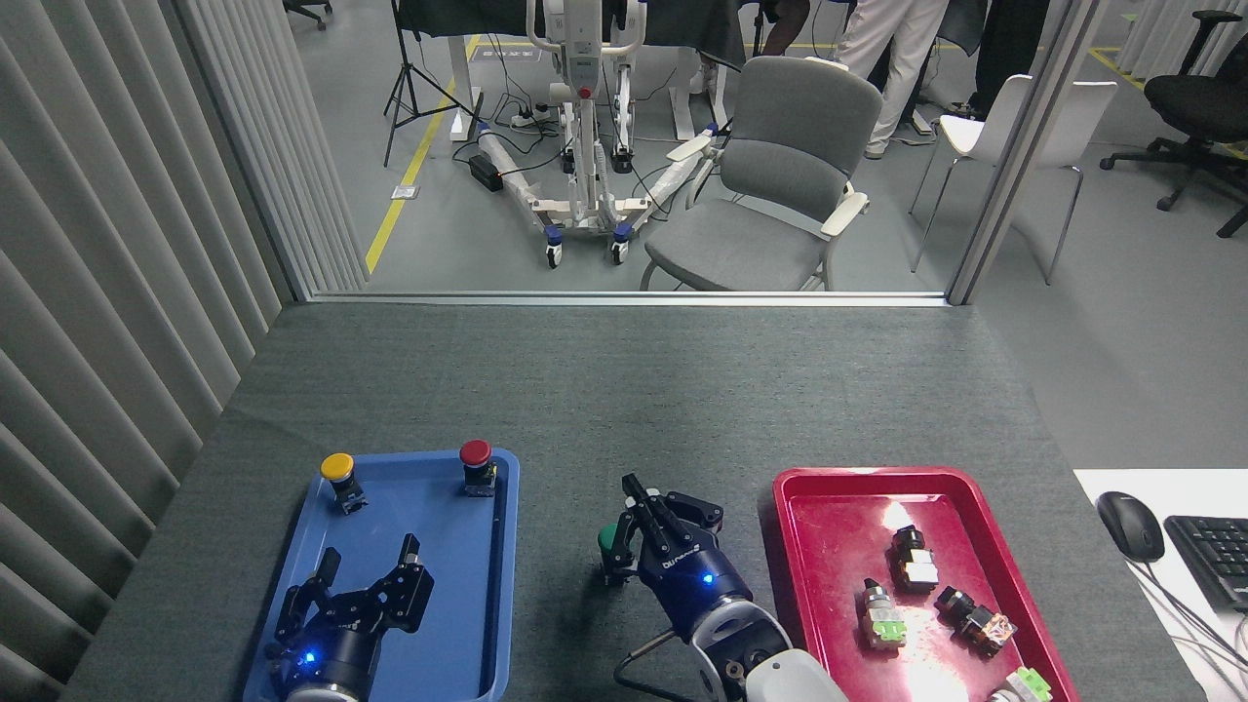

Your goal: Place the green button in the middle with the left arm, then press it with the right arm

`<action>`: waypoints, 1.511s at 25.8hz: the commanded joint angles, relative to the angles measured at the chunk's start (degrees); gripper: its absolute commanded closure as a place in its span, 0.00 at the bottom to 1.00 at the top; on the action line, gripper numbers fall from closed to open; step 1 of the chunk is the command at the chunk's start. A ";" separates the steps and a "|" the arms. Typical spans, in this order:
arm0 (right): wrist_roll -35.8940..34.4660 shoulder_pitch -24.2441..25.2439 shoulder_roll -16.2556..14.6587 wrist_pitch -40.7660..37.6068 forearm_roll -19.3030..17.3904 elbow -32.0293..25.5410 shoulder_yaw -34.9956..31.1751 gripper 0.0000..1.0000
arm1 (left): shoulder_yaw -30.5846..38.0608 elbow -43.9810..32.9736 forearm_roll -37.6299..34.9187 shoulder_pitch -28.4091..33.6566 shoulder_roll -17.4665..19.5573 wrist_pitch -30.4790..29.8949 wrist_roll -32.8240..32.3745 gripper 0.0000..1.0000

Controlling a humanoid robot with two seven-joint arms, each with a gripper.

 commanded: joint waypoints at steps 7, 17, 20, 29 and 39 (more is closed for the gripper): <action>-0.47 1.71 -1.39 11.38 -0.11 -0.47 -1.77 0.02 | -0.11 0.01 0.01 -0.07 -0.04 -0.10 0.03 0.00; -0.99 6.72 -3.23 11.38 -0.03 -3.55 -8.71 0.01 | -0.11 0.01 0.01 -0.07 -0.04 -0.36 0.12 0.00; -1.96 7.25 -3.41 11.38 -0.03 -3.90 -9.77 0.01 | -0.11 -0.17 0.01 -0.07 -0.04 -0.36 0.12 0.00; -6.97 8.92 -3.41 11.55 -0.03 -3.90 -13.11 0.01 | -0.20 -0.52 -0.25 0.02 -0.04 -0.36 0.29 0.00; -8.38 12.17 -3.94 11.55 -0.03 -7.24 -13.20 0.01 | -0.90 -0.52 -0.43 -0.07 -0.04 -0.36 0.29 0.00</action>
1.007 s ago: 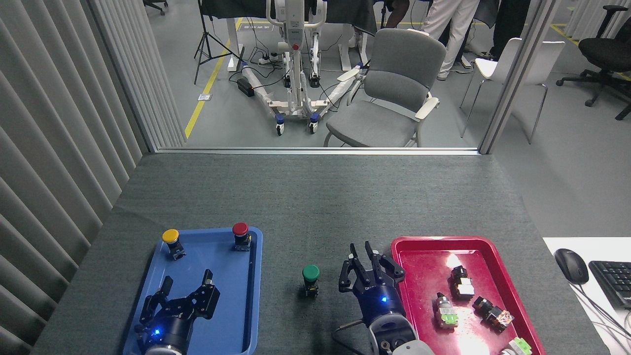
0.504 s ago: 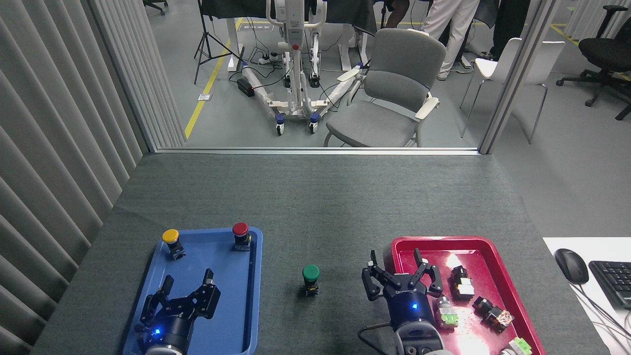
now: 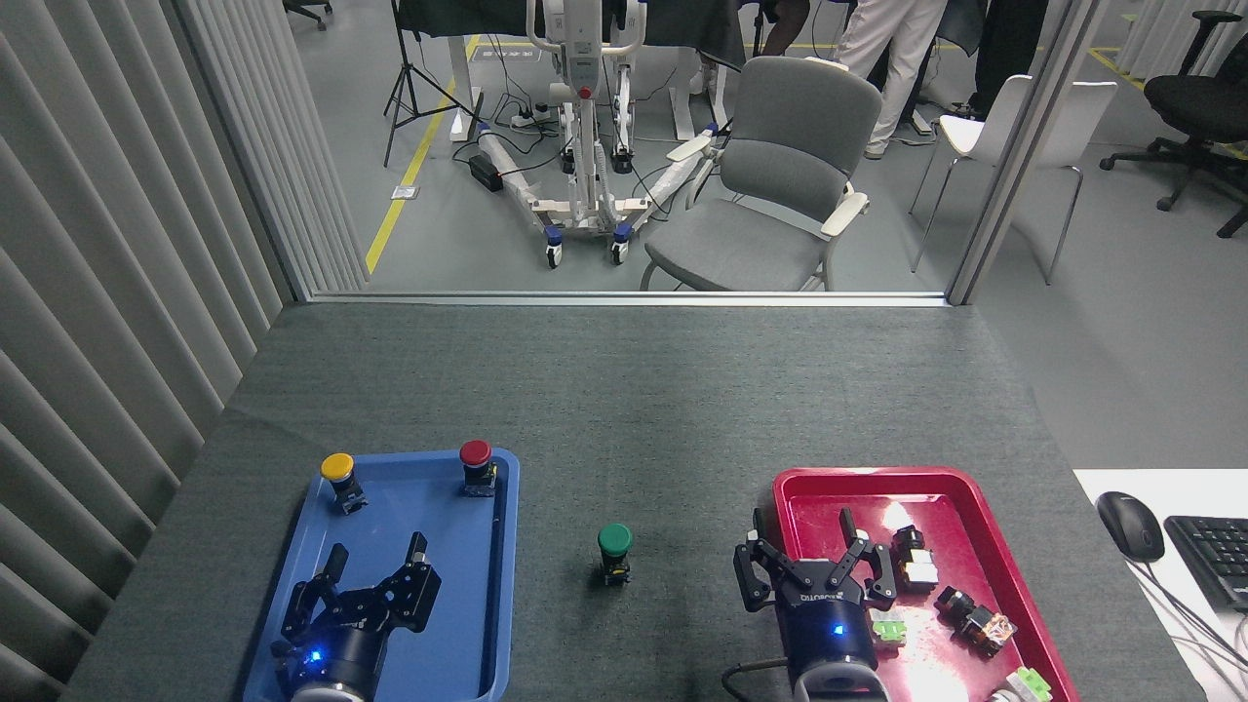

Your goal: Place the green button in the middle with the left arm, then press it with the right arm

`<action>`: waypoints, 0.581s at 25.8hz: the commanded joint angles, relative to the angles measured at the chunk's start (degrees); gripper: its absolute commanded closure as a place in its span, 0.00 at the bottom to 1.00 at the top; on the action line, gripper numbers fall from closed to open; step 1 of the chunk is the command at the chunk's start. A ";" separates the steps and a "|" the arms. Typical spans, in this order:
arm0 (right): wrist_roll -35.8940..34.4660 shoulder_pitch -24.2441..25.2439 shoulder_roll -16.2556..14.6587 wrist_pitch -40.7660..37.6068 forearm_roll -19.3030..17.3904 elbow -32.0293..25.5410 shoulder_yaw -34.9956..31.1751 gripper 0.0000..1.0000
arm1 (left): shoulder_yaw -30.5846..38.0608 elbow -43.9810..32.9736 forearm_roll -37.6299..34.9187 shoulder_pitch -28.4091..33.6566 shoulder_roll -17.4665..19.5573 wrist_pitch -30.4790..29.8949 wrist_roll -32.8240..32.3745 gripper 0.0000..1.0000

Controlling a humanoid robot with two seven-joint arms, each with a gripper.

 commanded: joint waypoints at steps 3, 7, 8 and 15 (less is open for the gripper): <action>0.03 1.41 -0.54 -0.25 -0.03 -2.41 -0.25 0.01 | -0.08 0.00 -0.01 -0.17 -0.09 0.03 -0.05 0.00; 1.96 1.50 -1.25 -0.16 -0.03 -4.17 -0.25 0.01 | -0.34 0.00 -0.01 -0.17 0.00 0.03 0.04 0.00; 2.75 1.67 -1.60 -0.16 -0.03 -4.78 -0.25 0.01 | -0.34 0.00 -0.01 -0.08 0.00 0.03 0.04 0.00; 3.37 2.47 -1.95 0.01 0.05 -6.01 -0.25 0.01 | -0.43 -1.05 0.07 -0.08 -0.09 0.03 0.04 0.00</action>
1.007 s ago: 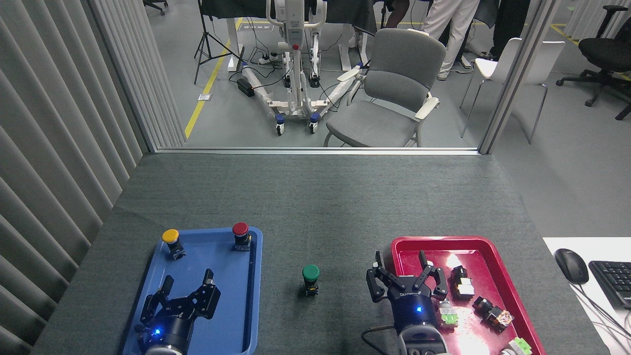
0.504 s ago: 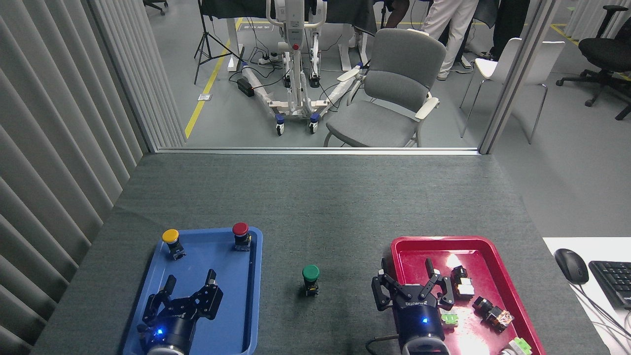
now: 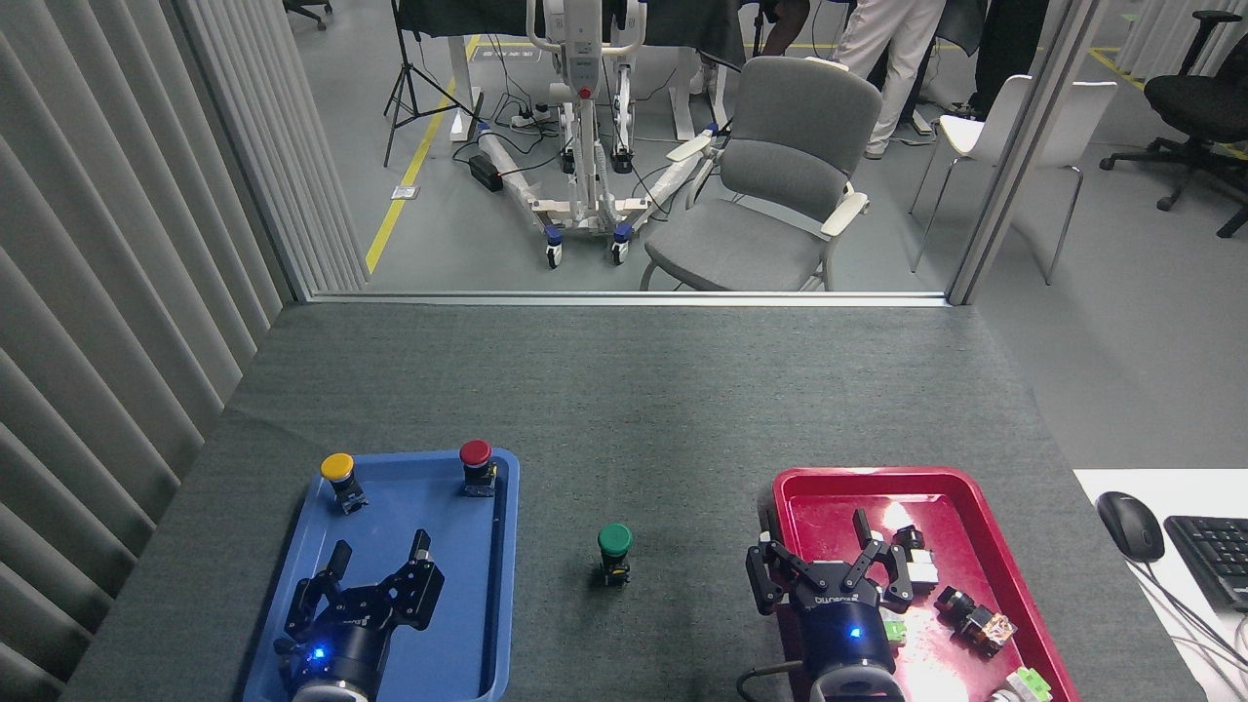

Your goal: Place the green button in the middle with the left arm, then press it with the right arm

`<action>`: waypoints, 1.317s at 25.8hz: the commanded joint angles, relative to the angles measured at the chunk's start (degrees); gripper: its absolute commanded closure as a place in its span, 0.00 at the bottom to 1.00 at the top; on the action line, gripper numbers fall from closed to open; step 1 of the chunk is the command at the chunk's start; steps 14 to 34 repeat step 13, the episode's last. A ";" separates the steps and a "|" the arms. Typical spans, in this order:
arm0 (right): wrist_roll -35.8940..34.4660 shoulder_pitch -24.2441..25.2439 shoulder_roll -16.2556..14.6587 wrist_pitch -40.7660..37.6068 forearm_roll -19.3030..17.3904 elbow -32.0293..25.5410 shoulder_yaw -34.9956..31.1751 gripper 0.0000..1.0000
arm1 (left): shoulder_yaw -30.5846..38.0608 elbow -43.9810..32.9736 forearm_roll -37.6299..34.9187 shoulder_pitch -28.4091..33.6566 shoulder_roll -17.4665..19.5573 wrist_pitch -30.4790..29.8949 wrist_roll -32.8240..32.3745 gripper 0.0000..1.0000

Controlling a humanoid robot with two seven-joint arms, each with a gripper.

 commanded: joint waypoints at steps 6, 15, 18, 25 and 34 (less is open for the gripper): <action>0.28 0.09 -0.20 0.02 0.04 -0.36 -0.09 0.01 | -0.41 -0.60 0.08 -0.03 -0.10 0.00 0.12 0.00; 0.01 0.53 -0.46 0.02 0.04 -0.72 -0.09 0.01 | -2.43 -0.78 0.00 -0.20 -0.10 0.00 0.12 0.00; 0.01 0.53 -0.46 0.02 0.04 -0.72 -0.09 0.01 | -2.43 -0.78 0.00 -0.20 -0.10 0.00 0.12 0.00; 0.01 0.53 -0.46 0.02 0.04 -0.72 -0.09 0.01 | -2.43 -0.78 0.00 -0.20 -0.10 0.00 0.12 0.00; 0.01 0.53 -0.46 0.02 0.04 -0.72 -0.09 0.01 | -2.43 -0.78 0.00 -0.20 -0.10 0.00 0.12 0.00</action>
